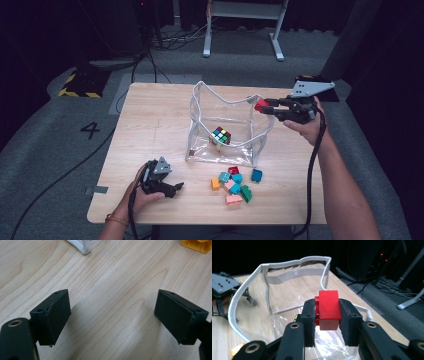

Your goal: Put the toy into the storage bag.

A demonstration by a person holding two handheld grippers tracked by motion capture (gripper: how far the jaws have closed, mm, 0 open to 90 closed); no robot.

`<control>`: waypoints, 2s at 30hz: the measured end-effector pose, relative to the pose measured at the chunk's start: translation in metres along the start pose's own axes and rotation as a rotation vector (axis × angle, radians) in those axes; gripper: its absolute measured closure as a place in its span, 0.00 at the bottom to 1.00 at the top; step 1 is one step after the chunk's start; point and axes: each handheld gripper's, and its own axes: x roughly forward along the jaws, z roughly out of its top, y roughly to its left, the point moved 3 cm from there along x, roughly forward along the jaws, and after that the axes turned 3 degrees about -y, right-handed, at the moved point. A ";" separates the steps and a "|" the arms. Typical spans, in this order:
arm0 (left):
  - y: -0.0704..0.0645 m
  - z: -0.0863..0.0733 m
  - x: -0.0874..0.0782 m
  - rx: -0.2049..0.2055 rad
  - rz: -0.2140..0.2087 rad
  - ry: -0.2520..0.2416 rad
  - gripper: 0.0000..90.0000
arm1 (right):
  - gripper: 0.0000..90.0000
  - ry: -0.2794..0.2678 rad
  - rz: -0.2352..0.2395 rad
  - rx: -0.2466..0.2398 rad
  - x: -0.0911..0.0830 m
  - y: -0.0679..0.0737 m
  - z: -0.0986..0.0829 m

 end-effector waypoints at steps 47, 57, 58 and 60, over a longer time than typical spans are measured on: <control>-0.001 0.000 0.000 -0.006 0.003 -0.005 0.15 | 0.75 0.615 0.225 -0.142 0.071 0.007 -0.030; -0.001 0.000 0.000 -0.007 0.004 -0.005 0.15 | 0.68 0.582 0.194 -0.111 0.063 0.012 -0.031; -0.001 0.000 0.000 -0.010 0.005 -0.006 0.15 | 0.67 0.555 0.199 -0.130 0.063 0.011 -0.029; -0.001 0.000 0.000 -0.011 0.012 -0.006 0.15 | 0.65 0.524 0.191 -0.136 0.060 0.012 -0.027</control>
